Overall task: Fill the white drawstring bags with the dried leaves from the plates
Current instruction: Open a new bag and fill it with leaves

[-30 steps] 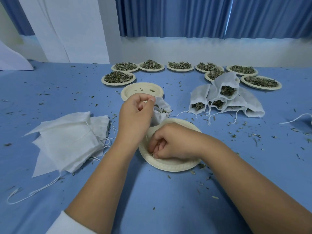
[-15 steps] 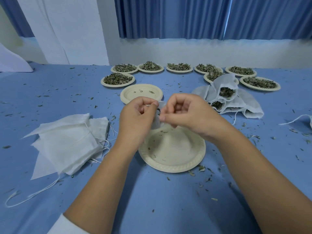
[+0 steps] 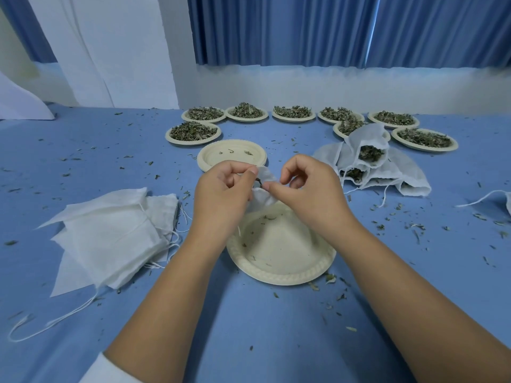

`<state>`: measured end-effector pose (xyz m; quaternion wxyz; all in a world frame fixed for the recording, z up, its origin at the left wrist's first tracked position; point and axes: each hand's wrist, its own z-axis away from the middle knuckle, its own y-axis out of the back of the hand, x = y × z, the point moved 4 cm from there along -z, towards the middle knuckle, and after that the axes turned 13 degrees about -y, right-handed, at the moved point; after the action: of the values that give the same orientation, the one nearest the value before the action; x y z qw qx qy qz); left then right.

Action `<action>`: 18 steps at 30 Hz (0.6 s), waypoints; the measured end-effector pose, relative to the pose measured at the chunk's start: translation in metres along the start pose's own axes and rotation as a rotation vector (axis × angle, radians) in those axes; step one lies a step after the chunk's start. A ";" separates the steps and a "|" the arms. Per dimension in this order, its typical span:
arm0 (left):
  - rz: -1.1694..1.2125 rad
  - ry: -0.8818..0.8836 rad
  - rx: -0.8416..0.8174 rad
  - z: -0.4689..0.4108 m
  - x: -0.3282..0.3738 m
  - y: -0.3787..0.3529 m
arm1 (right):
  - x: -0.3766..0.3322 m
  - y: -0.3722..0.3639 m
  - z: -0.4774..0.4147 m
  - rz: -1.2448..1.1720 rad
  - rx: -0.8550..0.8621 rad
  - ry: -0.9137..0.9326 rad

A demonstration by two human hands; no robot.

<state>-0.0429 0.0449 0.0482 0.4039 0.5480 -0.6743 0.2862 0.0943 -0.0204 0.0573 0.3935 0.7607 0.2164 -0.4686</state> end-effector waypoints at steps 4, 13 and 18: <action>0.018 0.001 0.025 -0.001 -0.001 0.002 | 0.001 0.000 -0.001 0.074 -0.121 0.047; -0.027 -0.054 0.031 -0.002 0.000 0.004 | 0.006 0.001 -0.002 -0.109 -0.210 -0.370; -0.072 -0.136 -0.122 0.005 0.002 -0.012 | 0.011 -0.016 0.004 -0.453 -0.433 -0.578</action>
<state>-0.0331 0.0368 0.0467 0.3997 0.5646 -0.6961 0.1919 0.0862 -0.0151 0.0404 0.4760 0.4312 0.3523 -0.6807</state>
